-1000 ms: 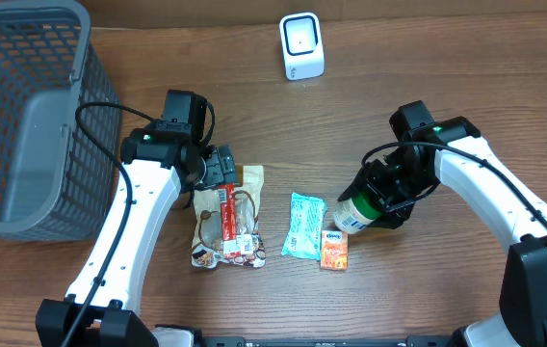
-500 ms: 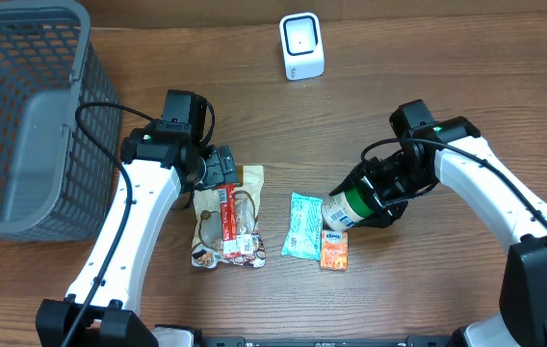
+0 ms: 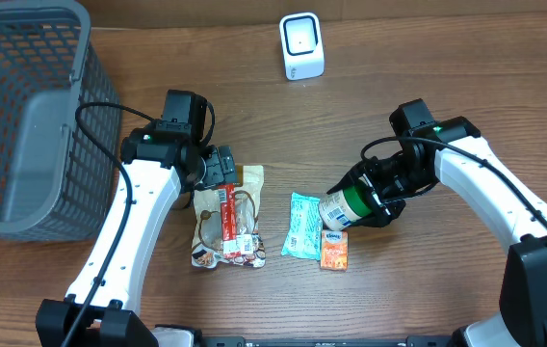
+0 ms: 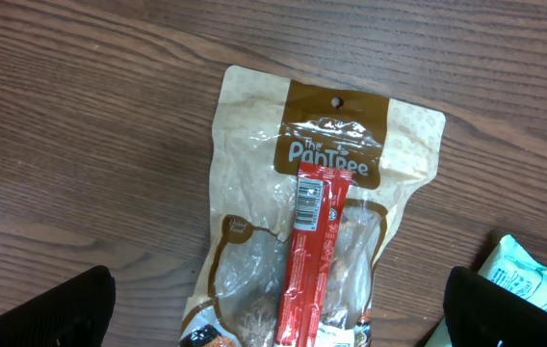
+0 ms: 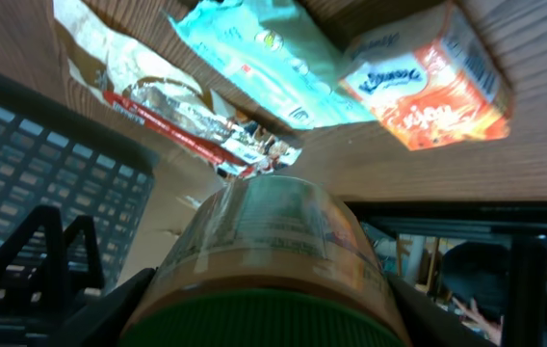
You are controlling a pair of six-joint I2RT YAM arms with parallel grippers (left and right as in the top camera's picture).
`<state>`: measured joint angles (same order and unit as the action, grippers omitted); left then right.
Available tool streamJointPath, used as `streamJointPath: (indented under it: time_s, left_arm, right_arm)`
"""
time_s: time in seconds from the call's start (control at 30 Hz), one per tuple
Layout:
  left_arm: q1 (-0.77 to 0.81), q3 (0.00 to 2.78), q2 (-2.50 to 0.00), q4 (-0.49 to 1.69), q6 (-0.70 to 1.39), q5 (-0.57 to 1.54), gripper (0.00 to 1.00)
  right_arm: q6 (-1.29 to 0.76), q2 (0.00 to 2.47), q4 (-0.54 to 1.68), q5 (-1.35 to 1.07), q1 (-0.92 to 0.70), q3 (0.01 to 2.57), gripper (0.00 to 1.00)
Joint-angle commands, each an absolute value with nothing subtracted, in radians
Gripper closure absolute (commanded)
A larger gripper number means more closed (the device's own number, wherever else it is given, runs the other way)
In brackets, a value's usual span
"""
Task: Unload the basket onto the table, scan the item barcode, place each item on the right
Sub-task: 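Lift the jar with the right gripper and turn it, then carry the jar to the white scanner and hold it in front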
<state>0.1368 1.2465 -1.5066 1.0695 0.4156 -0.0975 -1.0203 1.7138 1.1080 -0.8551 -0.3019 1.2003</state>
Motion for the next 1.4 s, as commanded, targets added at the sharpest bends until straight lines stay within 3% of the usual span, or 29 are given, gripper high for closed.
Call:
streamJointPath:
  time_s: [0.0, 0.4, 0.83, 1.1, 1.37]
  left_arm:
    - [0.138, 1.263, -1.509, 1.069, 0.426, -0.093, 0.0]
    - [0.138, 1.263, -1.509, 1.069, 0.426, -0.093, 0.0]
    - [0.138, 1.263, -1.509, 1.069, 0.426, -0.093, 0.0]
    - [0.138, 1.263, -1.509, 1.069, 0.426, -0.093, 0.0]
    - [0.138, 1.263, -1.509, 1.069, 0.426, -0.093, 0.0]
  right_arm:
    - [-1.052, 1.684, 1.106, -0.916, -0.294, 1.219, 0.94]
    - [-1.052, 1.684, 1.082, -0.864, -0.285, 1.219, 0.94]
    - [-1.039, 1.684, 0.992, -0.211, -0.286, 1.219, 0.96]
    - [-0.701, 1.684, 0.909, -0.15, -0.285, 1.219, 0.96]
    - [-0.589, 1.684, 0.887, -0.158, -0.285, 1.232, 0.96]
